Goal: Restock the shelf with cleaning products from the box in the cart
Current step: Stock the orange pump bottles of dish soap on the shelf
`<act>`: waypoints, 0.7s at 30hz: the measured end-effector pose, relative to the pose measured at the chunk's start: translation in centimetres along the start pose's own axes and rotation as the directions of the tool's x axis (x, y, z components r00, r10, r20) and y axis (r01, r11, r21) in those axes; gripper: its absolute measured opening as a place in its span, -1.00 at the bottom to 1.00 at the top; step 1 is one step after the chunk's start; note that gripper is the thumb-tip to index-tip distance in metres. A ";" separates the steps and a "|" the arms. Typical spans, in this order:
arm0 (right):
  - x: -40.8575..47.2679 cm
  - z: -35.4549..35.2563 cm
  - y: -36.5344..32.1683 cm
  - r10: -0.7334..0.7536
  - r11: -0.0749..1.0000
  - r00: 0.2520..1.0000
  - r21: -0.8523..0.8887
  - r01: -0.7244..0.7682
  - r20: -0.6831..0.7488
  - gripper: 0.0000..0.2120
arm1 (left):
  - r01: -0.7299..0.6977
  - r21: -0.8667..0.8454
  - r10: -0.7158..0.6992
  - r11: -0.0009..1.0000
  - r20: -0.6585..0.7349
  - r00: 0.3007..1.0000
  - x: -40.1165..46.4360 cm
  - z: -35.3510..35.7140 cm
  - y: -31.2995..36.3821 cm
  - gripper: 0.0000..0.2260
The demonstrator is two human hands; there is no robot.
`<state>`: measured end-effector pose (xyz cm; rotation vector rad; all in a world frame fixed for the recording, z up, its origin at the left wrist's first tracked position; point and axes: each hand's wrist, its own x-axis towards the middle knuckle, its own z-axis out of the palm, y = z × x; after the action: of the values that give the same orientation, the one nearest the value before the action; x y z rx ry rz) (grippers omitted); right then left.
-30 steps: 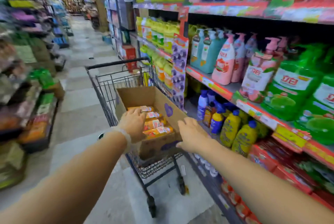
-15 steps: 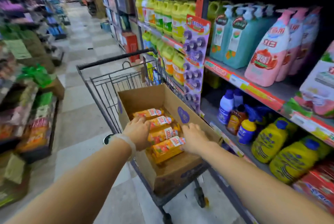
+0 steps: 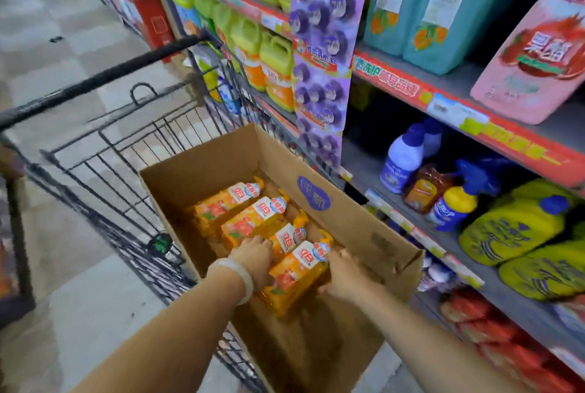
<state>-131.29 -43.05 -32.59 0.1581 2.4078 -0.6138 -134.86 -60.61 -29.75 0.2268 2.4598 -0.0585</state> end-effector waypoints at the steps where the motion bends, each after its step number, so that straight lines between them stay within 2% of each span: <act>1: 1.0 0.5 0.2 0.041 0.997 0.999 0.062 -0.041 0.013 -0.25 | -0.018 0.005 0.018 1.000 0.039 0.999 1.7 0.3 -0.2 -0.38; 5: 4.8 2.8 0.9 0.243 0.915 0.969 0.322 -0.242 0.040 -0.28 | -0.115 -0.014 0.116 0.993 0.159 0.980 7.6 2.0 -0.5 -0.30; 7: 6.4 4.4 0.6 0.321 0.811 0.942 0.486 -0.326 0.097 -0.26 | -0.173 -0.056 0.181 0.983 0.200 0.963 10.2 3.2 -0.6 -0.25; 9: 8.2 6.2 -0.2 0.348 0.708 0.931 0.621 -0.336 0.106 -0.13 | -0.182 -0.080 0.196 0.980 0.251 0.948 12.3 4.4 -0.6 -0.23; 11: 11.0 10.5 0.7 0.414 0.551 0.902 0.754 -0.357 0.125 -0.04 | -0.193 -0.081 0.208 0.978 0.263 0.942 14.0 5.6 -0.7 -0.25; 12: 12.2 12.3 1.0 0.443 0.463 0.884 0.806 -0.368 0.149 -0.08 | -0.209 -0.086 0.224 0.974 0.254 0.941 14.6 5.9 -0.8 -0.26; 13: 12.4 12.3 0.4 0.466 0.393 0.868 0.838 -0.378 0.173 -0.23 | -0.230 -0.098 0.248 0.968 0.260 0.933 15.2 6.3 -0.8 -0.28; 15: 12.2 10.6 -1.4 0.525 0.232 0.829 0.904 -0.359 0.194 -0.64 | -0.245 -0.117 0.270 0.962 0.314 0.910 16.1 6.5 -0.6 -0.39; 16: 12.7 10.8 -1.6 0.540 0.160 0.812 0.919 -0.360 0.223 -0.76 | -0.253 -0.110 0.275 0.961 0.326 0.904 16.5 6.4 -0.4 -0.48; 17: 13.1 10.9 -1.6 0.546 0.090 0.798 0.929 -0.359 0.255 -0.81 | -0.265 -0.090 0.279 0.960 0.335 0.900 16.8 6.2 -0.1 -0.55; 18: 13.6 11.4 -1.7 0.543 0.030 0.789 0.931 -0.363 0.289 -0.76 | -0.282 -0.050 0.281 0.958 0.348 0.894 17.0 6.2 0.2 -0.58; 21: 14.3 12.3 -1.9 0.551 -0.071 0.761 0.928 -0.366 0.342 -0.62 | -0.340 0.087 0.286 0.936 0.373 0.883 17.1 6.5 0.6 -0.46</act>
<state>-136.16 -51.07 -49.07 1.6154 1.3247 -1.7978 -143.89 -58.16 -45.42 0.6248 2.0314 -0.1323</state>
